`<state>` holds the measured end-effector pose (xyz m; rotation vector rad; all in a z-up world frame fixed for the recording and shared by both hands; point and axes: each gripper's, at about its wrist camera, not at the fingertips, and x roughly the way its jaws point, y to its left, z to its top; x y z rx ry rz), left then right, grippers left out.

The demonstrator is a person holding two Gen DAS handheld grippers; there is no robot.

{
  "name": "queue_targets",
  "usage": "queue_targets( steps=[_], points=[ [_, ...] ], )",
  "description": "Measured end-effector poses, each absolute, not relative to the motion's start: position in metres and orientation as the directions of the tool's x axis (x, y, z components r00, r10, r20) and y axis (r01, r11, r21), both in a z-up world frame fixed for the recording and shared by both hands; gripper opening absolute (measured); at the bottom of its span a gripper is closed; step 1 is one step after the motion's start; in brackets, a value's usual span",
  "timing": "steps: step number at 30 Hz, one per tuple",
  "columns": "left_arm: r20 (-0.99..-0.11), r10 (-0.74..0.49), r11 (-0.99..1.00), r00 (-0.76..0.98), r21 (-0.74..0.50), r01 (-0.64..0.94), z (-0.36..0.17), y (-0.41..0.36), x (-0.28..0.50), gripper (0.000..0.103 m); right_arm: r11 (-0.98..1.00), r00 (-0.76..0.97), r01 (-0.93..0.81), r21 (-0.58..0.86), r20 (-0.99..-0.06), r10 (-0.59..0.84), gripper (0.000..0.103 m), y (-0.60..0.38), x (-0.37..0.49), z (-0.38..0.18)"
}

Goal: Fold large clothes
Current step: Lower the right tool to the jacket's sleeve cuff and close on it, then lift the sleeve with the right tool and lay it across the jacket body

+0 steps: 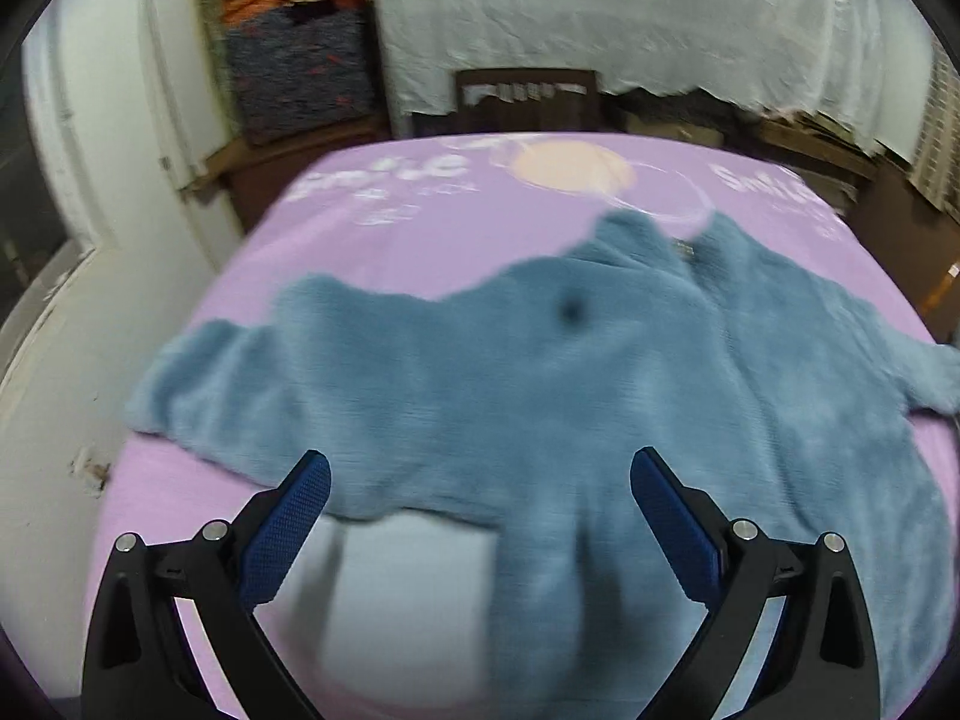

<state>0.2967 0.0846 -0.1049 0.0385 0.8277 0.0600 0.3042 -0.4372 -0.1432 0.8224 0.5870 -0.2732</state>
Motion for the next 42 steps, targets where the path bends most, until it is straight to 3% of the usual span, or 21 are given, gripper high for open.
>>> queue_targets(
  steps=[9, 17, 21, 23, 27, 29, 33, 38, 40, 41, 42],
  points=[
    [-0.733, 0.026, 0.993, 0.679, -0.061, -0.104, -0.104, 0.123, 0.292, 0.100, 0.839, 0.817, 0.225, 0.495, -0.565, 0.113, 0.008, -0.310, 0.339, -0.096],
    [-0.734, -0.015, 0.989, 0.679, -0.111, -0.097, -0.100, 0.130, 0.281, 0.100, 0.903, 0.678, 0.033, 0.428, -0.674, 0.295, 0.011, -0.187, 0.358, -0.139],
    [-0.750, -0.011, 0.990, 0.662, -0.100, -0.096, -0.106, 0.127, 0.283, 0.100, 0.884, 0.545, 0.012, 0.466, -0.745, 0.386, 0.022, -0.166, 0.359, -0.178],
    [-0.754, -0.005, 0.991, 0.657, -0.091, -0.096, -0.108, 0.126, 0.284, 0.100, 0.862, 0.533, 0.010, 0.507, -0.732, 0.424, 0.025, -0.172, 0.352, -0.184],
    [-0.764, 0.000, 0.993, 0.646, -0.076, -0.090, -0.112, 0.124, 0.285, 0.100, 0.812, 0.532, -0.038, 0.582, -0.676, 0.510, 0.048, -0.194, 0.324, -0.173],
    [-0.763, 0.003, 0.995, 0.647, -0.065, -0.081, -0.113, 0.121, 0.284, 0.100, 0.808, 0.548, -0.053, 0.587, -0.659, 0.515, 0.050, -0.207, 0.311, -0.163],
    [-0.755, 0.032, 0.997, 0.655, -0.017, -0.069, -0.116, 0.113, 0.283, 0.100, 0.815, 0.612, 0.005, 0.579, -0.647, 0.455, 0.050, -0.240, 0.305, -0.156],
    [-0.762, -0.014, 0.997, 0.647, -0.059, -0.048, -0.113, 0.101, 0.277, 0.100, 0.791, 0.585, 0.100, 0.603, -0.679, 0.444, 0.023, -0.256, 0.334, -0.164],
    [-0.761, -0.031, 0.997, 0.648, -0.068, -0.033, -0.109, 0.091, 0.274, 0.100, 0.785, 0.578, 0.010, 0.619, -0.644, 0.501, 0.023, -0.232, 0.347, -0.153],
    [-0.762, -0.032, 0.998, 0.647, -0.065, -0.027, -0.108, 0.085, 0.274, 0.100, 0.792, 0.568, -0.088, 0.604, -0.623, 0.538, 0.026, -0.212, 0.351, -0.143],
    [-0.765, -0.031, 0.998, 0.644, -0.057, -0.020, -0.108, 0.080, 0.273, 0.100, 0.791, 0.540, -0.190, 0.582, -0.611, 0.579, 0.043, -0.194, 0.352, -0.134]
  ],
)
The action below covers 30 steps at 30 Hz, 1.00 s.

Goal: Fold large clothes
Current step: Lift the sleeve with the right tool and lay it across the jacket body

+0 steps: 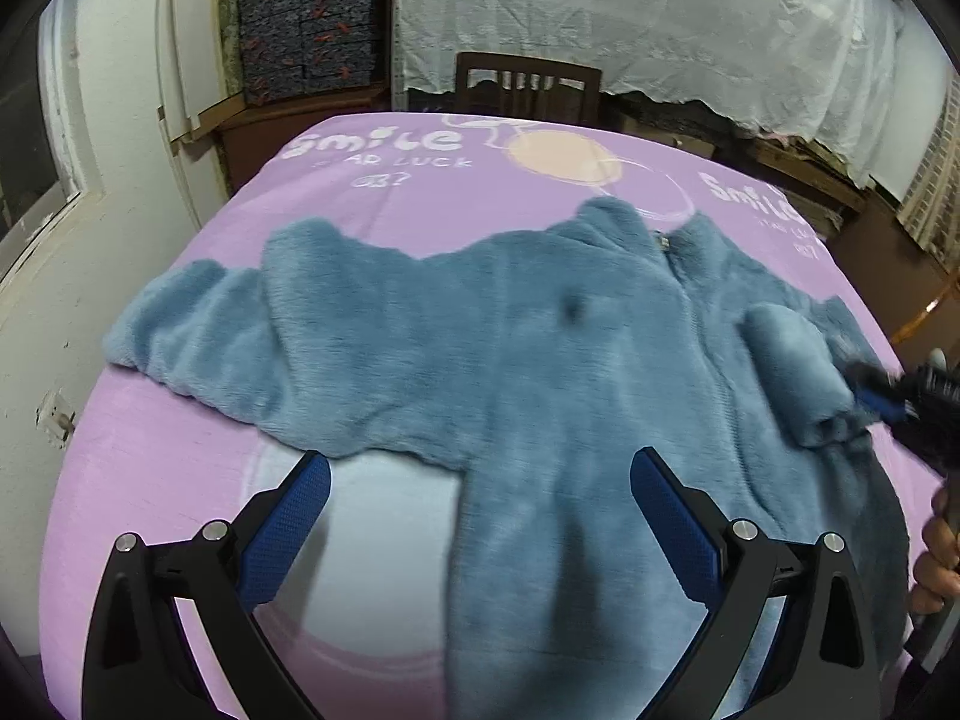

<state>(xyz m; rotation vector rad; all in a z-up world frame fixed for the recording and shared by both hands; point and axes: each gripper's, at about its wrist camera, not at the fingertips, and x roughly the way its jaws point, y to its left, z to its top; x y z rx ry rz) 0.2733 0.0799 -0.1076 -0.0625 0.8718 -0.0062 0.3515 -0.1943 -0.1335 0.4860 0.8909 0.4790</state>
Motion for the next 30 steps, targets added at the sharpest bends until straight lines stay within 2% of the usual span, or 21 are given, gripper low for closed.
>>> queue_targets(
  steps=[1, 3, 6, 8, 10, 12, 14, 19, 22, 25, 28, 29, 30],
  points=[
    [-0.769, -0.026, 0.999, 0.638, -0.043, -0.011, -0.107, 0.073, 0.273, 0.100, 0.763, 0.499, -0.314, 0.565, -0.585, 0.639, 0.050, -0.174, 0.351, -0.121],
    [-0.775, -0.011, 1.000, 0.632, -0.010, 0.005, -0.107, 0.059, 0.274, 0.100, 0.756, 0.508, -0.360, 0.547, -0.565, 0.650, 0.060, -0.170, 0.347, -0.111],
    [-0.775, -0.001, 1.000, 0.631, 0.014, 0.018, -0.107, 0.048, 0.276, 0.100, 0.768, 0.562, -0.331, 0.548, -0.539, 0.627, 0.064, -0.200, 0.341, -0.109],
    [-0.781, -0.023, 0.999, 0.624, 0.000, 0.038, -0.106, 0.039, 0.281, 0.100, 0.779, 0.606, -0.240, 0.579, -0.538, 0.586, 0.064, -0.234, 0.342, -0.119],
    [-0.791, -0.052, 0.998, 0.610, -0.019, 0.060, -0.108, 0.028, 0.290, 0.100, 0.755, 0.624, -0.156, 0.637, -0.529, 0.575, 0.057, -0.267, 0.343, -0.135],
    [-0.799, -0.079, 0.996, 0.597, -0.034, 0.086, -0.110, 0.018, 0.299, 0.100, 0.733, 0.639, -0.101, 0.673, -0.521, 0.566, 0.033, -0.292, 0.341, -0.150],
    [-0.808, -0.094, 0.994, 0.581, -0.045, 0.097, -0.112, 0.011, 0.314, 0.100, 0.717, 0.651, -0.070, 0.694, -0.513, 0.559, 0.030, -0.307, 0.337, -0.160],
    [-0.834, -0.161, 0.987, 0.527, -0.135, 0.088, -0.119, 0.009, 0.343, 0.097, 0.692, 0.661, -0.063, 0.720, -0.489, 0.569, 0.030, -0.321, 0.335, -0.159],
    [-0.849, -0.178, 0.983, 0.498, -0.133, 0.124, -0.127, -0.007, 0.351, 0.086, 0.718, 0.675, -0.076, 0.691, -0.495, 0.548, 0.030, -0.316, 0.334, -0.151],
    [-0.863, -0.202, 0.978, 0.464, -0.149, 0.149, -0.137, -0.019, 0.359, 0.068, 0.739, 0.700, -0.093, 0.668, -0.484, 0.525, 0.031, -0.322, 0.330, -0.142],
    [-0.861, -0.195, 0.979, 0.469, -0.140, 0.149, -0.140, -0.027, 0.365, 0.043, 0.768, 0.726, -0.081, 0.635, -0.490, 0.482, 0.031, -0.327, 0.332, -0.137],
    [-0.855, -0.206, 0.976, 0.476, -0.144, 0.163, -0.138, -0.029, 0.365, 0.021, 0.771, 0.729, -0.075, 0.633, -0.492, 0.475, 0.031, -0.329, 0.332, -0.137],
    [-0.850, -0.217, 0.973, 0.480, -0.152, 0.173, -0.134, -0.030, 0.366, 0.017, 0.772, 0.730, -0.070, 0.632, -0.494, 0.471, 0.030, -0.330, 0.332, -0.137]
  ],
)
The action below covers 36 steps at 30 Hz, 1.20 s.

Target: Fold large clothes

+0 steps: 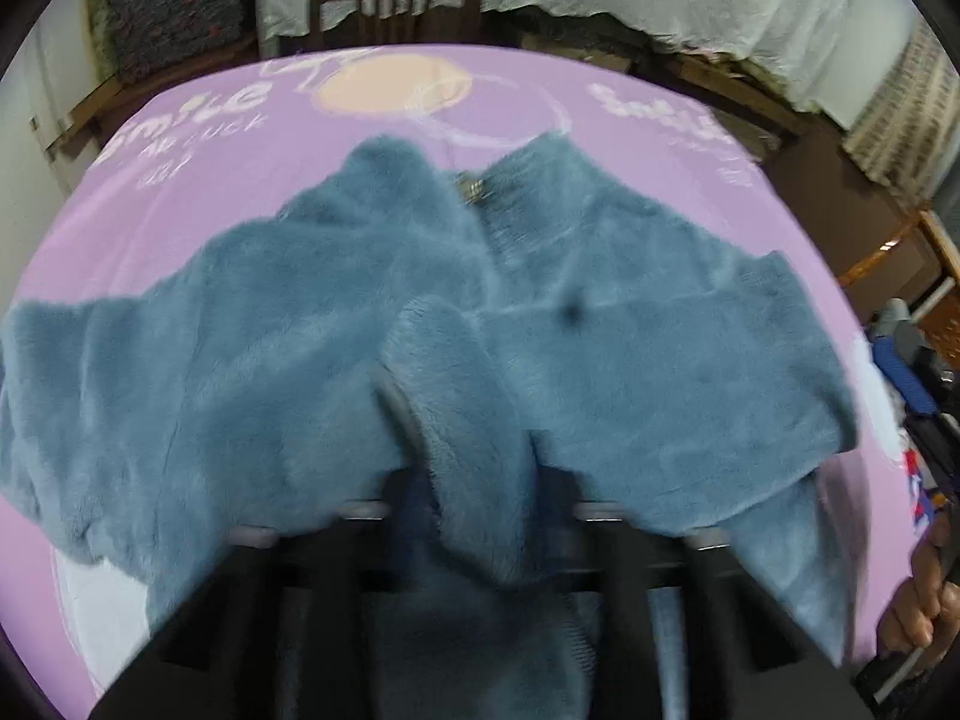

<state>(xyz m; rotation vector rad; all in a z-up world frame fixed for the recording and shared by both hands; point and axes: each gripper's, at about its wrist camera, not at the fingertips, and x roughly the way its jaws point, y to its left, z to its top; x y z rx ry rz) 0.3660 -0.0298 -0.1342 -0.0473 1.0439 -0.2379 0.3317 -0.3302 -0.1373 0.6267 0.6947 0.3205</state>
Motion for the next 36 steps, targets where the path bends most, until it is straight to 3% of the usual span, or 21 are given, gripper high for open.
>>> queue_targets(
  steps=[6, 13, 14, 18, 23, 25, 27, 32, 34, 36],
  points=[
    [-0.771, -0.149, 0.986, 0.619, -0.064, 0.157, -0.092, -0.026, 0.353, 0.016, 0.792, 0.691, -0.109, 0.601, -0.527, 0.495, 0.019, -0.312, 0.336, -0.145],
    [-0.796, -0.106, 0.993, 0.595, -0.051, 0.109, -0.108, -0.002, 0.354, 0.017, 0.841, 0.514, -0.062, 0.537, -0.705, 0.488, 0.012, -0.277, 0.363, -0.190],
    [-0.806, -0.098, 0.994, 0.584, -0.049, 0.099, -0.116, 0.003, 0.355, 0.019, 0.832, 0.507, -0.048, 0.553, -0.704, 0.497, 0.006, -0.281, 0.366, -0.195],
    [-0.839, -0.072, 0.997, 0.539, -0.040, 0.071, -0.142, 0.014, 0.360, 0.027, 0.782, 0.499, -0.014, 0.623, -0.673, 0.545, 0.001, -0.295, 0.369, -0.203],
    [-0.796, -0.073, 0.997, 0.600, -0.046, 0.061, -0.116, 0.018, 0.347, 0.028, 0.747, 0.573, -0.034, 0.664, -0.599, 0.559, 0.008, -0.304, 0.359, -0.181],
    [-0.758, -0.080, 0.997, 0.647, -0.049, 0.066, -0.099, 0.017, 0.340, 0.034, 0.749, 0.609, -0.065, 0.660, -0.568, 0.554, 0.009, -0.304, 0.367, -0.164],
    [-0.745, -0.099, 0.995, 0.660, -0.064, 0.076, -0.090, 0.012, 0.340, 0.047, 0.770, 0.618, -0.065, 0.635, -0.580, 0.531, 0.012, -0.300, 0.380, -0.156],
    [-0.764, -0.160, 0.986, 0.625, -0.089, 0.143, -0.106, -0.014, 0.355, 0.049, 0.776, 0.582, 0.002, 0.631, -0.632, 0.512, 0.012, -0.298, 0.414, -0.183],
    [-0.799, -0.145, 0.988, 0.583, -0.087, 0.126, -0.127, -0.016, 0.365, 0.049, 0.789, 0.545, 0.030, 0.613, -0.672, 0.501, 0.005, -0.296, 0.418, -0.202],
    [-0.812, -0.157, 0.987, 0.562, -0.110, 0.116, -0.142, -0.014, 0.374, 0.050, 0.743, 0.535, 0.045, 0.668, -0.644, 0.547, 0.002, -0.306, 0.421, -0.212]
  ],
)
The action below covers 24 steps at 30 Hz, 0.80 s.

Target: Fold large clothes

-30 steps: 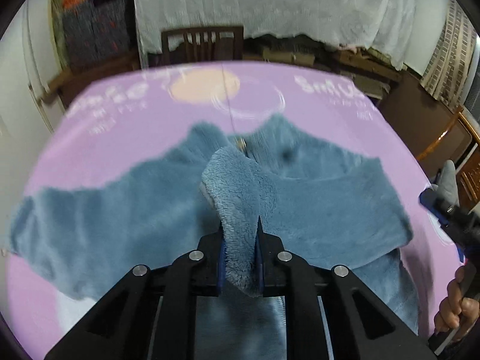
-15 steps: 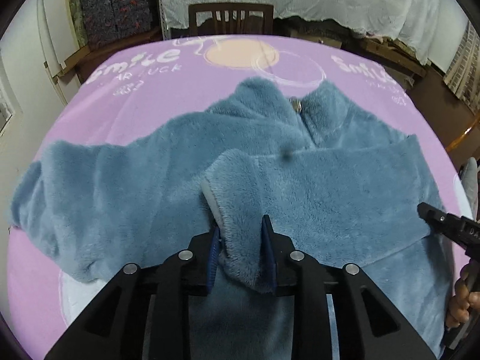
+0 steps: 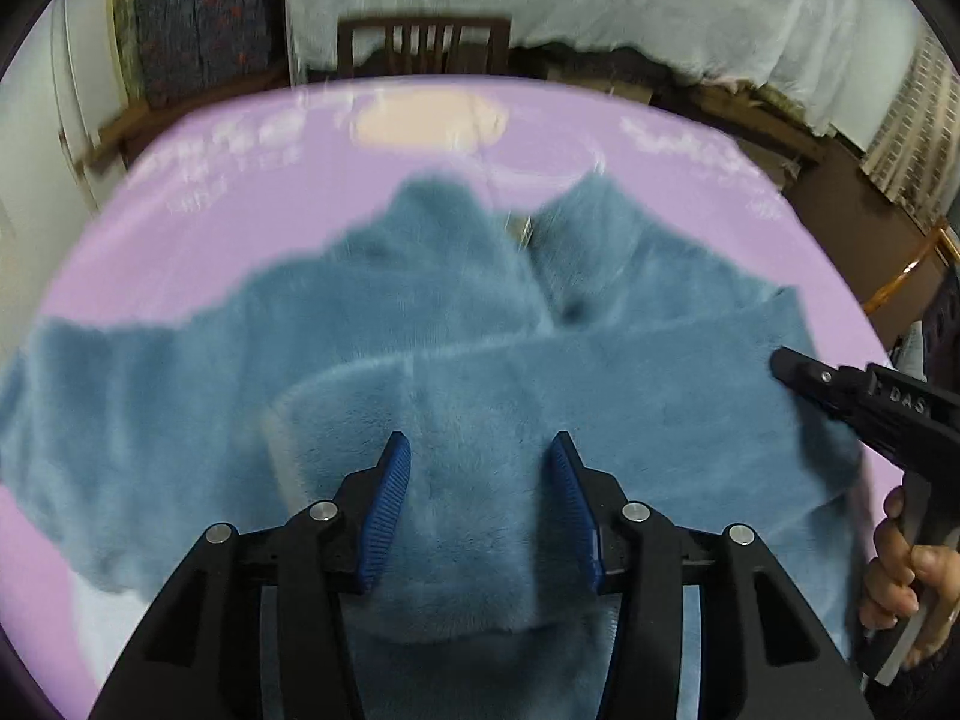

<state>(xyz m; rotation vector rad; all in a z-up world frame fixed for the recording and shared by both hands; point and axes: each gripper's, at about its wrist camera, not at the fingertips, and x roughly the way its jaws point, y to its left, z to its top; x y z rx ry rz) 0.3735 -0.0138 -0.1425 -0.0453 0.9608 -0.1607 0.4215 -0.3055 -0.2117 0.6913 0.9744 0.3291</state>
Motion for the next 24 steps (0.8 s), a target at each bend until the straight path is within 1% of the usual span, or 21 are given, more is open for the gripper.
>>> queue_targets(
  steps=[5, 6, 7, 9, 10, 11, 13, 15, 16, 17, 18, 19, 20, 21, 24],
  points=[
    [-0.800, -0.145, 0.987, 0.583, -0.078, 0.139, -0.145, -0.018, 0.371, 0.054, 0.727, 0.534, 0.050, 0.685, -0.633, 0.560, 0.001, -0.309, 0.419, -0.214],
    [-0.798, -0.144, 0.987, 0.585, -0.074, 0.143, -0.145, -0.019, 0.370, 0.054, 0.728, 0.538, 0.051, 0.683, -0.633, 0.556, 0.004, -0.309, 0.417, -0.212],
    [-0.797, -0.152, 0.986, 0.585, -0.082, 0.144, -0.145, -0.018, 0.370, 0.054, 0.731, 0.545, 0.048, 0.681, -0.631, 0.553, 0.005, -0.309, 0.414, -0.208],
    [-0.795, -0.179, 0.983, 0.579, -0.120, 0.140, -0.144, -0.010, 0.369, 0.054, 0.747, 0.564, 0.017, 0.664, -0.624, 0.541, 0.013, -0.305, 0.402, -0.193],
    [-0.793, -0.197, 0.980, 0.576, -0.147, 0.133, -0.141, -0.005, 0.366, 0.054, 0.748, 0.571, 0.001, 0.664, -0.614, 0.545, 0.014, -0.304, 0.397, -0.186],
    [-0.792, -0.204, 0.979, 0.575, -0.160, 0.127, -0.139, -0.002, 0.364, 0.054, 0.743, 0.580, -0.035, 0.668, -0.592, 0.560, 0.016, -0.299, 0.390, -0.175],
    [-0.788, -0.203, 0.979, 0.581, -0.170, 0.111, -0.131, 0.008, 0.356, 0.054, 0.734, 0.584, -0.108, 0.670, -0.555, 0.593, 0.024, -0.286, 0.378, -0.156],
    [-0.777, -0.185, 0.982, 0.602, -0.168, 0.085, -0.122, 0.021, 0.346, 0.056, 0.741, 0.570, -0.154, 0.653, -0.554, 0.607, 0.039, -0.272, 0.370, -0.149],
    [-0.769, -0.175, 0.983, 0.615, -0.171, 0.066, -0.118, 0.032, 0.338, 0.059, 0.747, 0.555, -0.162, 0.644, -0.566, 0.609, 0.042, -0.266, 0.368, -0.150],
    [-0.762, -0.155, 0.985, 0.628, -0.167, 0.040, -0.114, 0.043, 0.331, 0.064, 0.756, 0.528, -0.161, 0.634, -0.592, 0.609, 0.043, -0.261, 0.366, -0.157],
    [-0.754, -0.124, 0.987, 0.645, -0.159, 0.004, -0.111, 0.060, 0.321, 0.066, 0.766, 0.498, -0.151, 0.625, -0.621, 0.605, 0.043, -0.256, 0.365, -0.166],
    [-0.751, -0.095, 0.988, 0.653, -0.151, -0.030, -0.110, 0.075, 0.314, 0.067, 0.781, 0.447, -0.118, 0.613, -0.670, 0.593, 0.043, -0.251, 0.368, -0.184],
    [-0.752, -0.073, 0.988, 0.656, -0.146, -0.058, -0.109, 0.086, 0.308, 0.068, 0.775, 0.428, -0.100, 0.623, -0.677, 0.599, 0.038, -0.253, 0.370, -0.194],
    [-0.754, -0.046, 0.986, 0.655, -0.141, -0.093, -0.110, 0.100, 0.303, 0.068, 0.762, 0.442, -0.098, 0.641, -0.658, 0.610, 0.037, -0.257, 0.371, -0.194],
    [-0.773, 0.037, 0.965, 0.633, -0.138, -0.225, -0.115, 0.154, 0.294, 0.068, 0.703, 0.426, -0.072, 0.707, -0.616, 0.663, 0.035, -0.269, 0.376, -0.200]
  ],
)
